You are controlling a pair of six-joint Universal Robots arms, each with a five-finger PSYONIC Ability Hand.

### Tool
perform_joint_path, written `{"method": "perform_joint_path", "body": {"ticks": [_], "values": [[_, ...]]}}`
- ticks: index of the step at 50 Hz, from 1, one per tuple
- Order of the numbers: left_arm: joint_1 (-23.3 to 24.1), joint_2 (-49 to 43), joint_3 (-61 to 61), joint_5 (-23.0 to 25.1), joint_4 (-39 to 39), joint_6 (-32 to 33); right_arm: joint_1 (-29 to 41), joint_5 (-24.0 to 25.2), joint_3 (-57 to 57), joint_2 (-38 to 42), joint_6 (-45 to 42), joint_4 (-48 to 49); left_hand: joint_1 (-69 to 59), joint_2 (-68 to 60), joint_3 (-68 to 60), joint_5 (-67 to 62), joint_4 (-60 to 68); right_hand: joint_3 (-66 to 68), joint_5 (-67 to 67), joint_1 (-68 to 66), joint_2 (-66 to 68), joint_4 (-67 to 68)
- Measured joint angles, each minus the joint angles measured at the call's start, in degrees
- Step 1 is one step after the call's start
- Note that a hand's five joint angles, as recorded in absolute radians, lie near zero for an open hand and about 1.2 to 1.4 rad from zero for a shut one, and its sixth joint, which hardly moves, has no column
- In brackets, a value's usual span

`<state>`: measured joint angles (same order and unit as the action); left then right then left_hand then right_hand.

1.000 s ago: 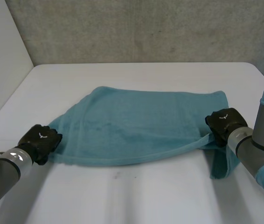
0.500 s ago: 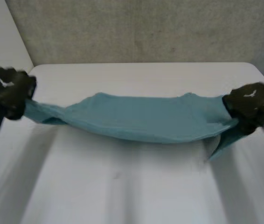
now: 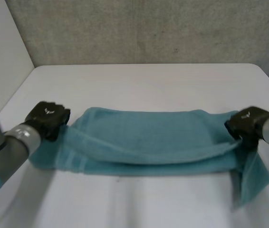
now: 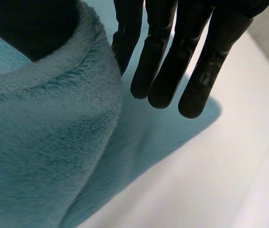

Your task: Fold the laundry

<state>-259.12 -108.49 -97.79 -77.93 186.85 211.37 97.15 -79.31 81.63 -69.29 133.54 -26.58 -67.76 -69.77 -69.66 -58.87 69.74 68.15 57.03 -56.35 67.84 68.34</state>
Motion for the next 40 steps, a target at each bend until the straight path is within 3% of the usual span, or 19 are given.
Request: {"method": "perform_joint_path", "body": {"ticks": [6,11,14,19,28,40], "values": [[4.2,-7.8,16.7,-5.7,4.0,0.4,3.9,-6.6,-14.0,6.0,3.8,6.1,0.0,0.0,0.0,0.0,0.0,0.0,0.0,0.0,0.0,0.0],[6.2,-8.8,30.5,-7.9,9.7,-0.4,6.1,-11.2,-27.5,6.9,6.7,13.0,0.0,0.0,0.0,0.0,0.0,0.0,0.0,0.0,0.0,0.0],[7.1,-7.6,38.3,-10.0,16.5,-2.3,7.0,-13.0,-34.5,5.2,8.5,20.0,0.0,0.0,0.0,0.0,0.0,0.0,0.0,0.0,0.0,0.0],[7.4,-4.7,43.3,-14.6,27.3,-5.9,7.7,-13.5,-34.0,-0.6,10.6,29.7,0.0,0.0,0.0,0.0,0.0,0.0,0.0,0.0,0.0,0.0],[6.6,-3.0,34.9,-16.9,30.0,-8.4,8.1,-10.3,-20.1,-6.5,11.1,32.7,-0.3,0.0,0.0,-0.4,0.0,0.0,0.1,0.0,0.0,0.2],[5.0,-3.1,7.5,-15.5,28.2,-8.4,7.4,1.0,-4.3,1.5,4.1,15.0,-0.3,0.0,0.0,-0.4,0.0,0.0,0.1,0.0,0.0,0.2]]}}
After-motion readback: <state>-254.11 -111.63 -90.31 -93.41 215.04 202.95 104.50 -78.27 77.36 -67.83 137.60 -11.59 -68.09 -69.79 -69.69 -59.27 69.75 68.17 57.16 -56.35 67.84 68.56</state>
